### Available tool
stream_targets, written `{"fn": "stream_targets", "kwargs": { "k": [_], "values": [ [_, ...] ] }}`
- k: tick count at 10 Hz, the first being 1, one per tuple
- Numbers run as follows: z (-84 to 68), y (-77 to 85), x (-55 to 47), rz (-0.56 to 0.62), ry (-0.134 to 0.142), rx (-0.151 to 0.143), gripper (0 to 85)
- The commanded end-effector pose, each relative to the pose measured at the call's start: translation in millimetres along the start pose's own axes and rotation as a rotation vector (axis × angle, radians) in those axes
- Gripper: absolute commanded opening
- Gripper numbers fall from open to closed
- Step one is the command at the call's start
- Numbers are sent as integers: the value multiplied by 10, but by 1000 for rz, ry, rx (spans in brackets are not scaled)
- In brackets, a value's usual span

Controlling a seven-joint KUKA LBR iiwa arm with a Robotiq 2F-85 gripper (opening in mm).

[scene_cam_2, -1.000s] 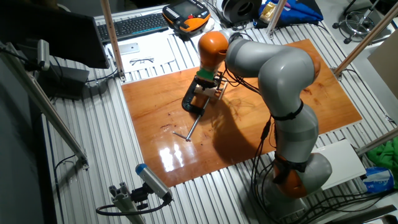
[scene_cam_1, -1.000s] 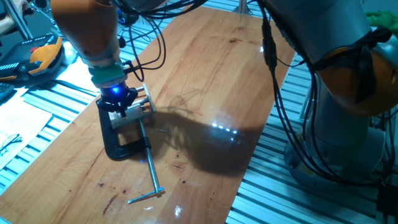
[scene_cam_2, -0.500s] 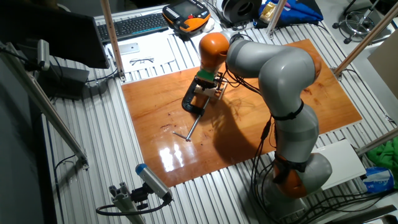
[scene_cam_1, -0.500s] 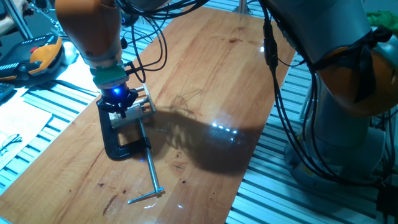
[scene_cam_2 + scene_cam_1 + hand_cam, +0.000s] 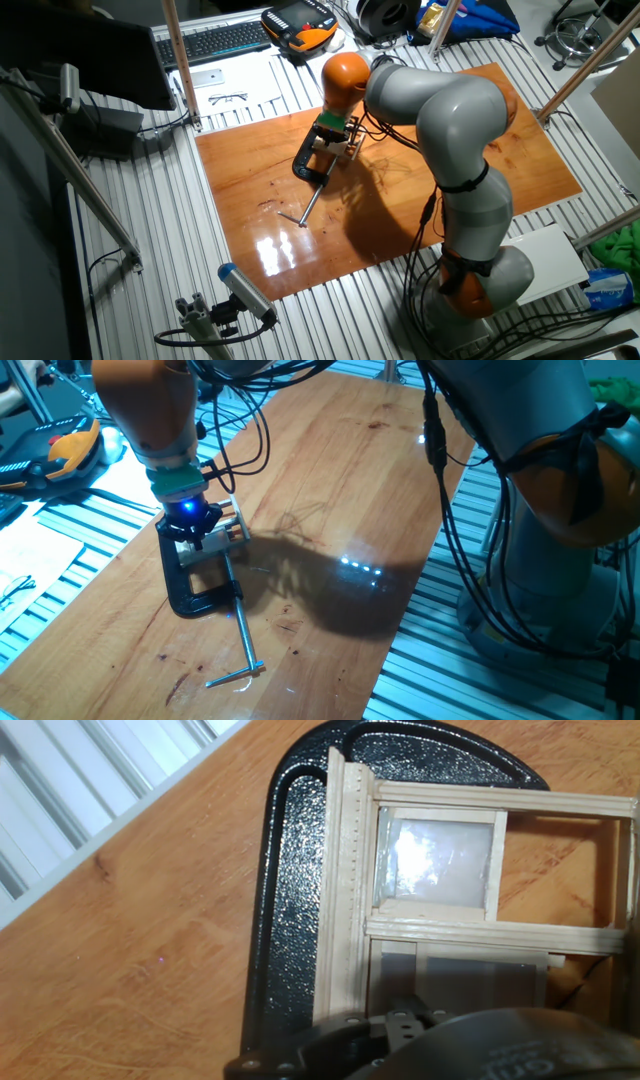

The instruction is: Close a sliding window

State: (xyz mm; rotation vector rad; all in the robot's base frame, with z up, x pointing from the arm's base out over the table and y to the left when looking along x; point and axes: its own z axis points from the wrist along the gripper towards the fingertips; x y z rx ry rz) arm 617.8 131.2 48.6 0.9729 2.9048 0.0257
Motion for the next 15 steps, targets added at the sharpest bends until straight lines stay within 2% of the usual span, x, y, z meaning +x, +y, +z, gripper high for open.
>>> {"fn": "stream_targets", "kwargs": {
  "k": [1,5,15],
  "values": [
    [0,0,0,-2,-2,-1,0],
    [20,-3,-3,0,-7,-9,0],
    [35,-9,-6,1,-11,1,0]
  ]
}}
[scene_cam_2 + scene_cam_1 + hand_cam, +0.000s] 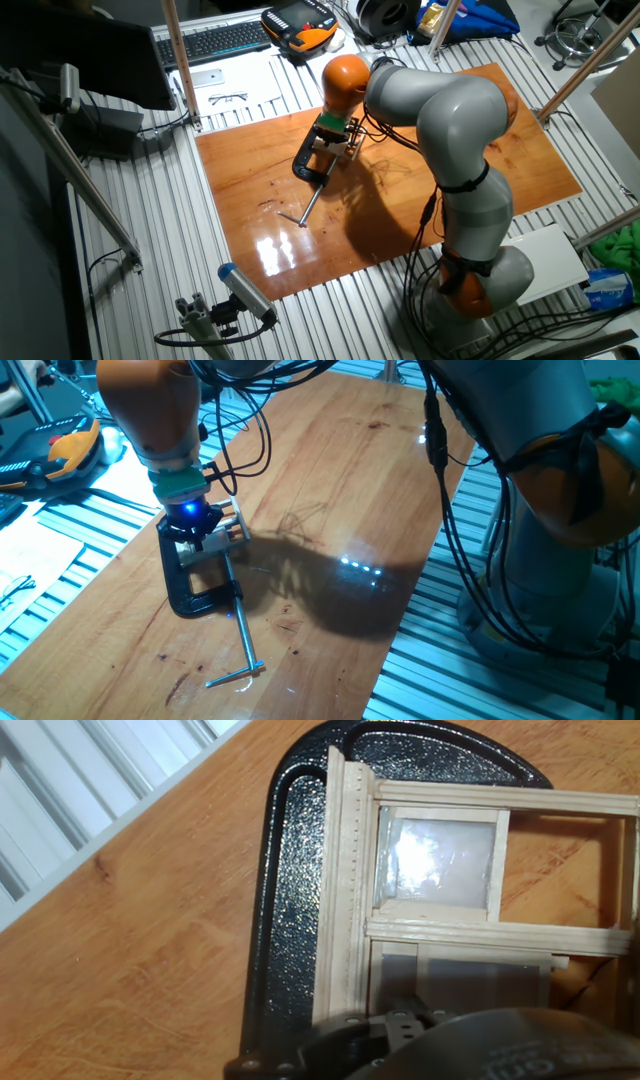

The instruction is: Close a sliding window

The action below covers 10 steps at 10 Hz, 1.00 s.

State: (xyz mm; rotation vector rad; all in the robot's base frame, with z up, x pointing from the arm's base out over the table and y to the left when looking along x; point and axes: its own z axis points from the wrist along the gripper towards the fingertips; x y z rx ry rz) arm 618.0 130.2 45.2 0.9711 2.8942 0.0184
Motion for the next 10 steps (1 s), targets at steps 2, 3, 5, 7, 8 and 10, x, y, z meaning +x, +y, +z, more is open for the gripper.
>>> {"fn": "stream_targets", "kwargs": {
  "k": [2,3,5,7,8,10],
  "values": [
    [-1,-4,-1,-5,1,8,0],
    [-2,-3,-2,-5,2,11,0],
    [-2,0,0,0,2,0,0],
    [-4,2,1,3,-1,-3,0],
    [-2,2,2,5,-4,-5,0],
    [0,0,0,9,-10,-6,0]
  ]
}}
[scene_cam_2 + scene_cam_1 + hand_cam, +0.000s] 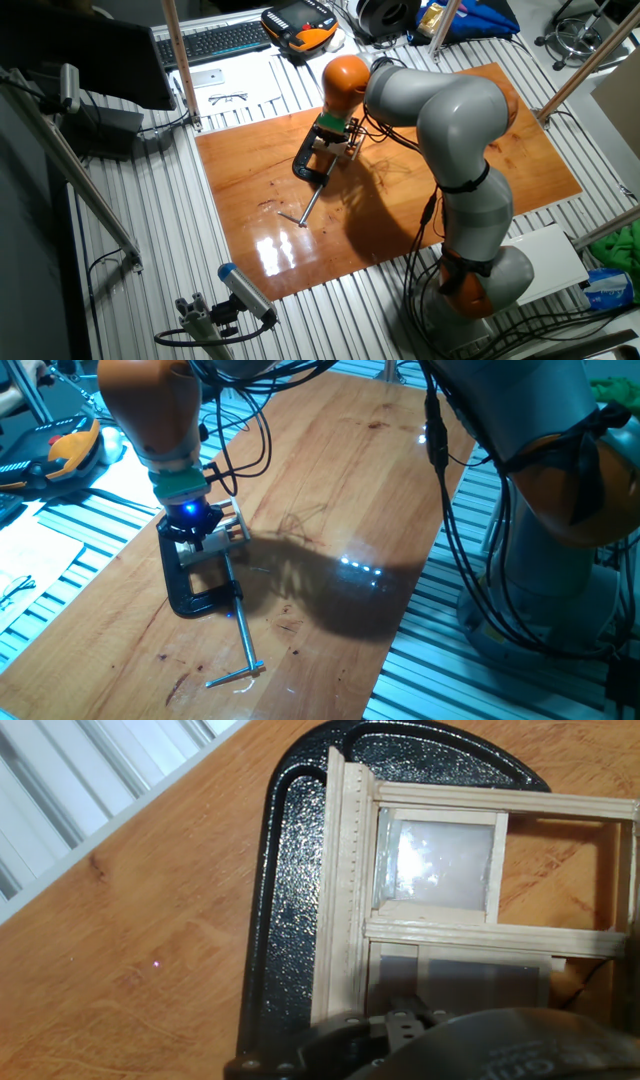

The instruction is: Close a sliding window

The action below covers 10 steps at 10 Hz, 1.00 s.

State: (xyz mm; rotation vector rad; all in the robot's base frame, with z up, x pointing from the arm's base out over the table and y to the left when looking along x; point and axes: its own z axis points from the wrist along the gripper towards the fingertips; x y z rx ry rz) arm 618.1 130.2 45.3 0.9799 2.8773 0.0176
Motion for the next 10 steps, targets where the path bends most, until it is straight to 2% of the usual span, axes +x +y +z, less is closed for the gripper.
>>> {"fn": "stream_targets", "kwargs": {
  "k": [1,7,9,10],
  "values": [
    [0,-2,0,-1,-4,5,0],
    [-22,-10,-9,-16,-8,51,0],
    [-25,-4,-5,-2,-3,24,0],
    [-31,1,-4,0,-9,12,0]
  ]
}}
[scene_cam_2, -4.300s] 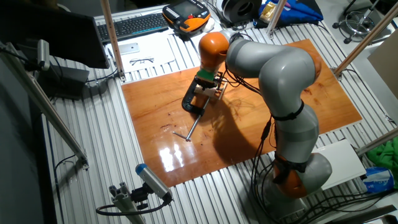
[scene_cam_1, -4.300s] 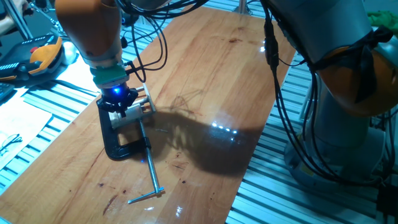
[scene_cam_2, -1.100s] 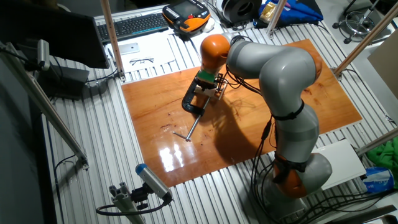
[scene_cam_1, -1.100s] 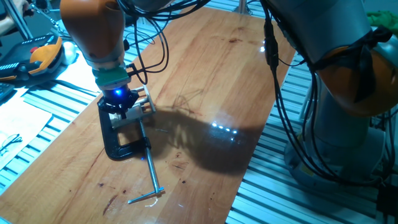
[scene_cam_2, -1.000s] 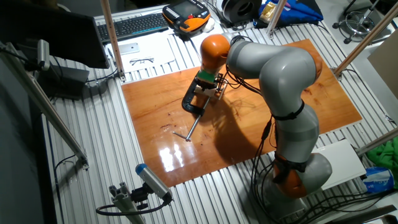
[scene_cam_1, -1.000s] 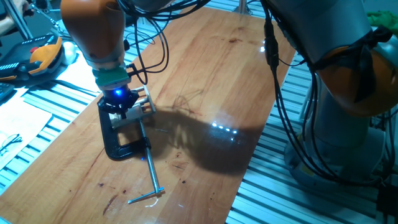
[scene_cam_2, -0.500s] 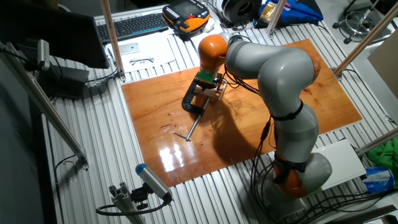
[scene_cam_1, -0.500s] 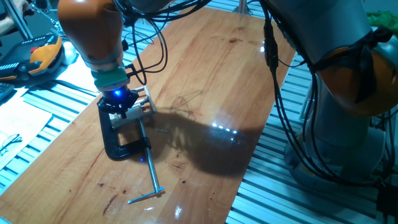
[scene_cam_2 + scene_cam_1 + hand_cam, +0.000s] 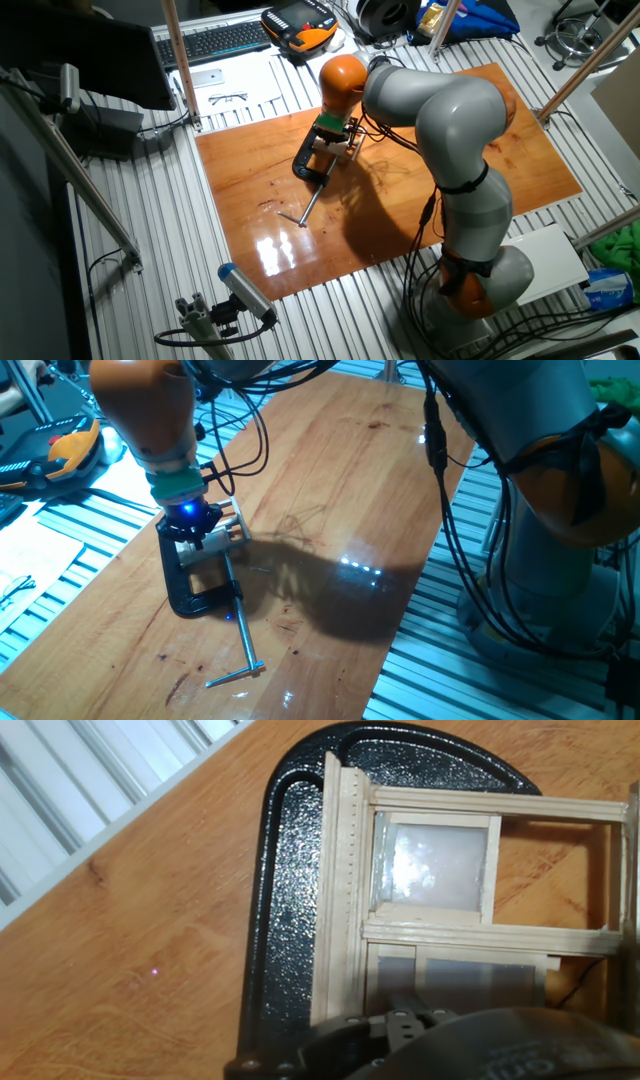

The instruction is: Close a sliding window

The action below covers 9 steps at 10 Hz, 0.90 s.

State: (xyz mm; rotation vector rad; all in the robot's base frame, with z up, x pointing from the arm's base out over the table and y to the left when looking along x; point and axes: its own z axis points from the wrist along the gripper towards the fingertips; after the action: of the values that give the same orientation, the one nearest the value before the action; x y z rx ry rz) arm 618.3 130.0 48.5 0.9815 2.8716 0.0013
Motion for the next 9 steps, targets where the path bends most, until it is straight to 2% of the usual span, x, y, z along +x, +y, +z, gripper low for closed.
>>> {"fn": "stream_targets", "kwargs": {
  "k": [1,6,9],
  "values": [
    [1,2,1,5,-4,-10,0],
    [40,11,11,25,-6,-23,0],
    [49,10,8,23,-5,-16,0]
  ]
}}
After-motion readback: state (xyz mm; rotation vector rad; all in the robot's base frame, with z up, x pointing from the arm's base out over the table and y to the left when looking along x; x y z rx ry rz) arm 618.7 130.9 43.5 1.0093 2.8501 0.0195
